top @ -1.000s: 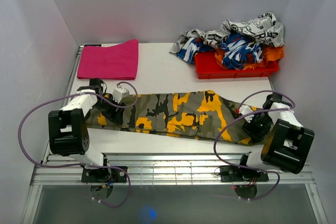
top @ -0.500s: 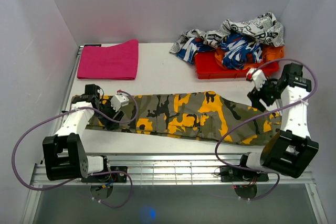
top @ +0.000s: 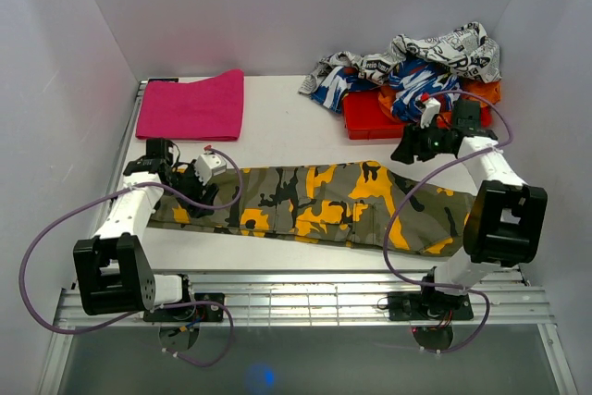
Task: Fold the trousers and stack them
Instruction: Fold the trousers
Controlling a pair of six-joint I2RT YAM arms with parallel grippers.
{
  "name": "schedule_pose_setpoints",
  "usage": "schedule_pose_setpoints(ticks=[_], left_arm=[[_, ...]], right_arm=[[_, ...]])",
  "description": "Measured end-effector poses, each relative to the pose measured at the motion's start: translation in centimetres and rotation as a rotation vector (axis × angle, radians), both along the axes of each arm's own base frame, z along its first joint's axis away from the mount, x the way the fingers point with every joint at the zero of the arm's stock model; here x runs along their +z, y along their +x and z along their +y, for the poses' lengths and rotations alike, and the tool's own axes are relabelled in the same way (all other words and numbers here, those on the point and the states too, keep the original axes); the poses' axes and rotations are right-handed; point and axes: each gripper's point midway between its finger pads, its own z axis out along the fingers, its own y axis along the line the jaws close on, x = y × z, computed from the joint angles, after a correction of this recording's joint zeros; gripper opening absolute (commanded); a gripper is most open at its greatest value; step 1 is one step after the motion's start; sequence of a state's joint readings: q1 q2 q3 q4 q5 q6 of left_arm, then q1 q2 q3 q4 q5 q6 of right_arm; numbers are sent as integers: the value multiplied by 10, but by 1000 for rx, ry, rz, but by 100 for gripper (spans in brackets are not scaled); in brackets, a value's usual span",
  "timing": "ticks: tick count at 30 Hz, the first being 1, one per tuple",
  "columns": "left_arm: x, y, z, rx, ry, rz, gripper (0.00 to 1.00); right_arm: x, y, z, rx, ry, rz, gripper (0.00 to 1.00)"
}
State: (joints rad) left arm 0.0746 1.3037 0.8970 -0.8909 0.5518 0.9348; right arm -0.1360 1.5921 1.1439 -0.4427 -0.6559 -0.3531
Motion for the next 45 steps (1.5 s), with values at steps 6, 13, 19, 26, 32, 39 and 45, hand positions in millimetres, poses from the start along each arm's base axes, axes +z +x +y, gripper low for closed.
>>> schedule_pose_setpoints(ticks=[6,13,19,26,32,39,45], left_arm=[[-2,-7,2,8,9,29,75],[-2,-12,3,15,18,51,75],[-4,-13,3,28,17,64,75],[-6,-13,5,33,24,73,75],[-11,-16,7,40,39,94,57],[-70,-56,26,96,153,325,28],[-77,-65,31,158,182,390,23]], right_arm=[[-28,23,17,-67,76,51,66],[-65,40,24,-148,117,121,66],[-81,36,57,-93,92,149,65],[-89,23,81,4,35,139,15],[-93,9,77,28,16,145,8],[-60,1,74,54,-78,-21,8],[-60,7,67,30,-179,-81,26]])
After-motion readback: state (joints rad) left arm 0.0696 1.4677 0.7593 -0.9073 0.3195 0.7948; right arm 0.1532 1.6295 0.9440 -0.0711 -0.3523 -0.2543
